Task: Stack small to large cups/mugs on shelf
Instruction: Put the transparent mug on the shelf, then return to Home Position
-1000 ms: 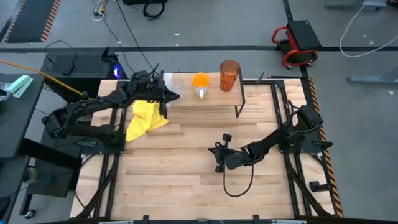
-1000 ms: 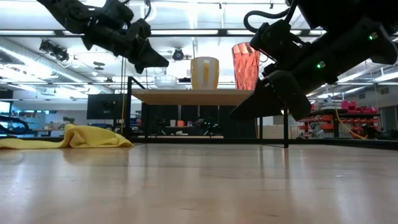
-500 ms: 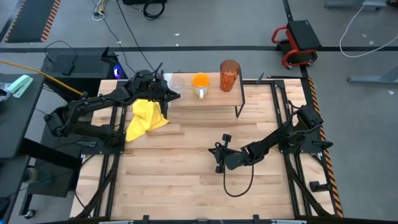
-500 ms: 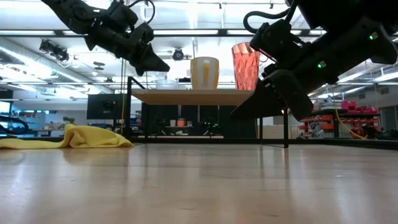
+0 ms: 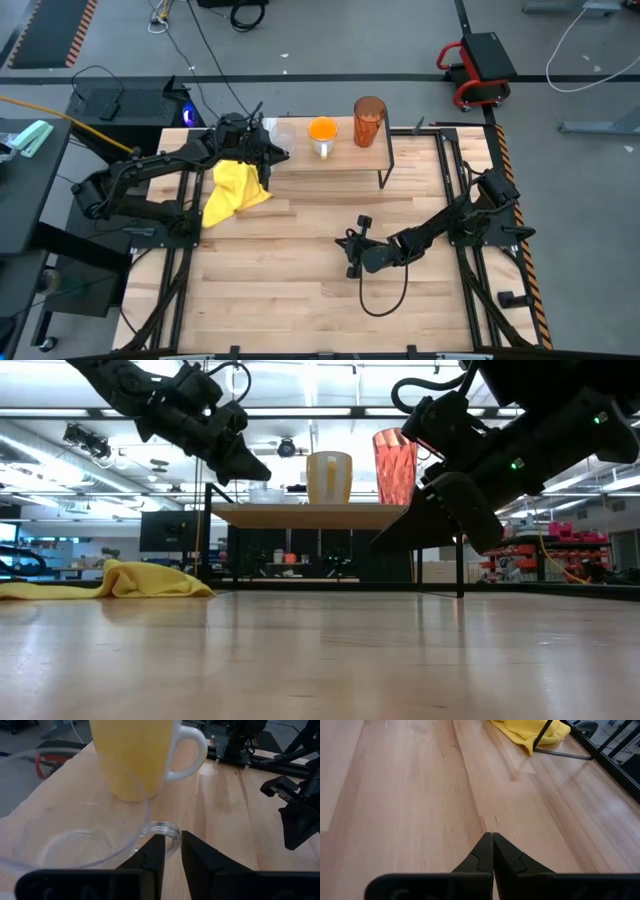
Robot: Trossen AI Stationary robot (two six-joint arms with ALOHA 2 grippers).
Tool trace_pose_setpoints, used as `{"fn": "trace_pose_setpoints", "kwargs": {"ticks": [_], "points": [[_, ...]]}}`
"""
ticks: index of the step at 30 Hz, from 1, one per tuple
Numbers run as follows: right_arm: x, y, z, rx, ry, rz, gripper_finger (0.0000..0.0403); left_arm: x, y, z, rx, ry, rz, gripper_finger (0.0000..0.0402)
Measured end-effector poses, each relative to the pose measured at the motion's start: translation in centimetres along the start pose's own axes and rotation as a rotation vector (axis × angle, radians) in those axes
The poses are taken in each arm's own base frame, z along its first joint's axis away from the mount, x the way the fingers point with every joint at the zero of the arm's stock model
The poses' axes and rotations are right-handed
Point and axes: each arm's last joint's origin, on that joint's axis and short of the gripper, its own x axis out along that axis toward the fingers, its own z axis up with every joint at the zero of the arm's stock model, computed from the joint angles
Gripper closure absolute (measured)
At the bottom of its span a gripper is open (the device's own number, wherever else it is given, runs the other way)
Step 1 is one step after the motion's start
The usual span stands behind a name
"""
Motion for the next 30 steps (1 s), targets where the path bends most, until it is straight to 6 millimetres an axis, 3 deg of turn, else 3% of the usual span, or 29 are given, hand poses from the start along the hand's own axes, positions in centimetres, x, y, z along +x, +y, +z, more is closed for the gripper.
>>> {"fn": "trace_pose_setpoints", "kwargs": {"ticks": [24, 30], "points": [[0.0, 0.0, 0.0, 0.005, 0.000, 0.001, 0.0398, -0.1, 0.0, 0.2, -0.016, -0.013, -0.002, 0.0285], [0.0, 0.0, -0.1, 0.022, 0.008, 0.002, 0.0398, -1.2, -0.3, 0.3, -0.030, 0.004, 0.009, 0.0283]]}}
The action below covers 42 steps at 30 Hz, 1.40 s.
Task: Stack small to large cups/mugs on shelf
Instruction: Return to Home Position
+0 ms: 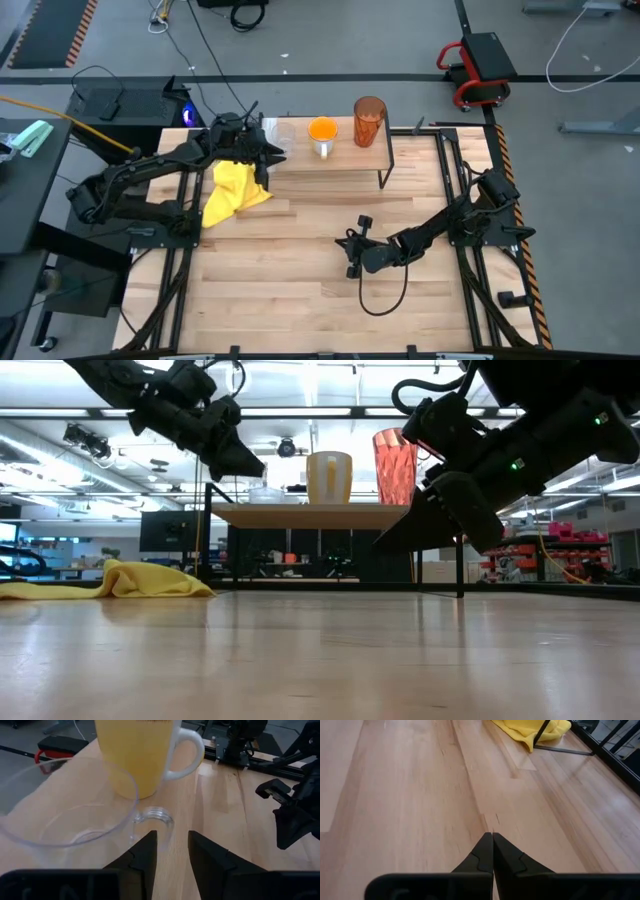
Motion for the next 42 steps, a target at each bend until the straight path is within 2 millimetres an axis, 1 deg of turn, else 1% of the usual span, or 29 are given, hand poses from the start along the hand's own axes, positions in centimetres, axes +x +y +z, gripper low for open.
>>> {"fn": "trace_pose_setpoints", "kwargs": {"ticks": [7, 11, 16, 18, 22, 25, 31, 34, 38, 42], "points": [[0.0, 0.0, 0.0, 0.000, 0.001, 0.000, 0.0398, -2.0, -0.8, 0.0, -0.047, 0.038, -0.001, 0.0279], [0.0, 0.0, 0.0, 0.000, 0.001, 0.000, 0.0398, -2.7, -1.4, -0.3, -0.097, 0.081, -0.012, 0.0273], [-0.3, 0.1, 0.1, -0.004, -0.004, 0.007, 0.0398, -3.0, -2.5, -0.7, -0.129, 0.142, -0.045, 0.0272], [-0.9, 0.3, 0.3, -0.015, -0.010, 0.021, 0.0398, -3.0, -2.9, -0.9, -0.151, 0.167, -0.059, 0.0275], [-2.8, 0.6, 1.1, -0.034, -0.020, 0.056, 0.0398, -2.8, -3.8, -1.1, -0.155, 0.196, -0.093, 0.0282], [-4.9, 0.5, 1.9, -0.034, -0.029, 0.088, 0.0398, -3.0, -4.4, -1.0, -0.151, 0.196, -0.111, 0.0286], [-9.5, -0.8, 3.9, -0.007, -0.076, 0.146, 0.0398, -4.1, -5.4, -0.4, -0.170, 0.152, -0.125, 0.0291], [-11.4, -1.5, 4.6, 0.004, -0.107, 0.177, 0.0398, -4.8, -6.1, -0.2, -0.172, 0.127, -0.142, 0.0290], [-13.3, -2.4, 5.4, 0.043, -0.148, 0.213, 0.0397, -5.4, -6.9, 0.1, -0.198, 0.104, -0.167, 0.0288], [-14.6, -3.4, 6.2, 0.116, -0.191, 0.245, 0.0395, -5.7, -7.8, 0.2, -0.196, 0.101, -0.206, 0.0287]]}}
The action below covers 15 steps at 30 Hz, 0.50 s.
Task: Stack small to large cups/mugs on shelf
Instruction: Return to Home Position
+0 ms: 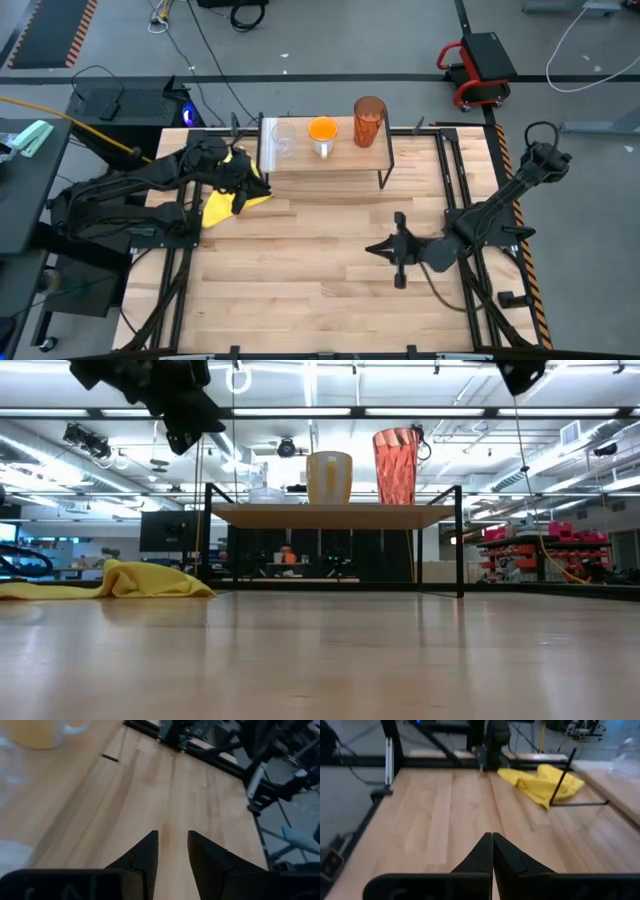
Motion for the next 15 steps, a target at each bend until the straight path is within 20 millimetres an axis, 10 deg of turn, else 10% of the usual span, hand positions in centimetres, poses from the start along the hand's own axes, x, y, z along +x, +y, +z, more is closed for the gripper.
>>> {"fn": "trace_pose_setpoints", "kwargs": {"ticks": [15], "points": [[-4.5, -3.2, 2.6, 0.120, -0.104, 0.056, 0.0386, 0.1, -0.6, -0.4, -0.110, 0.036, -0.024, 0.0285]]}}
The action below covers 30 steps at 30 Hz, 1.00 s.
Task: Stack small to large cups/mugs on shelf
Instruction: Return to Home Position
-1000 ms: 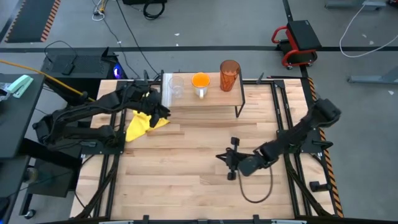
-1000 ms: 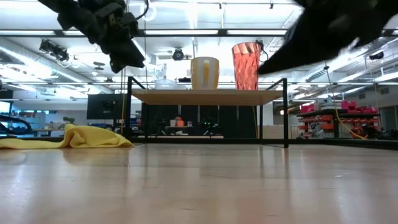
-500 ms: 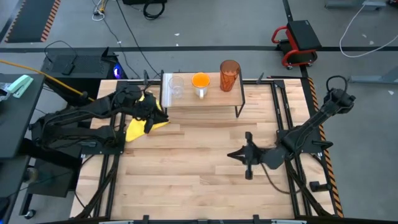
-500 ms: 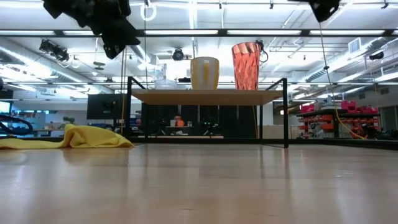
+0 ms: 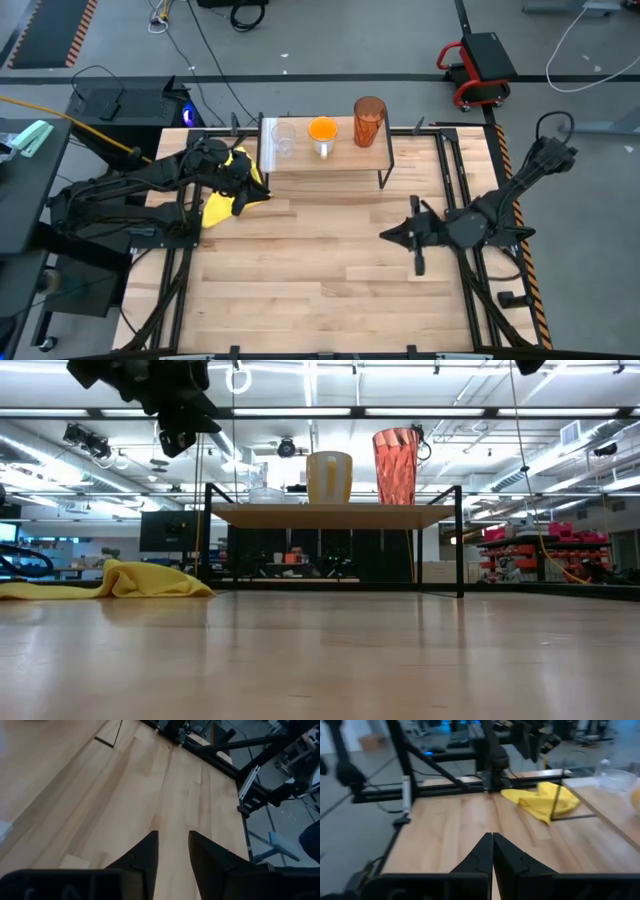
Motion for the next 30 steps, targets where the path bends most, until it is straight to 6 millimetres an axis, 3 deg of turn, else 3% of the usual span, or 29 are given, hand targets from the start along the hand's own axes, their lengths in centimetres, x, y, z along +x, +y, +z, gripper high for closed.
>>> {"fn": "trace_pose_setpoints", "kwargs": {"ticks": [7, 16, 30], "points": [[-2.3, -1.3, 0.9, 0.013, -0.007, 0.120, 0.0387, -1.0, -0.5, 0.1, 0.074, -0.047, -0.015, 0.0286], [-5.4, -3.5, 2.2, -0.036, -0.101, 0.143, 0.0385, -5.2, -2.3, 0.4, 0.189, -0.251, -0.074, 0.0283], [-11.4, -8.1, 3.2, 0.064, -0.313, 0.188, 0.0385, -9.4, -3.8, -0.5, 0.317, -0.444, -0.117, 0.0284]]}}
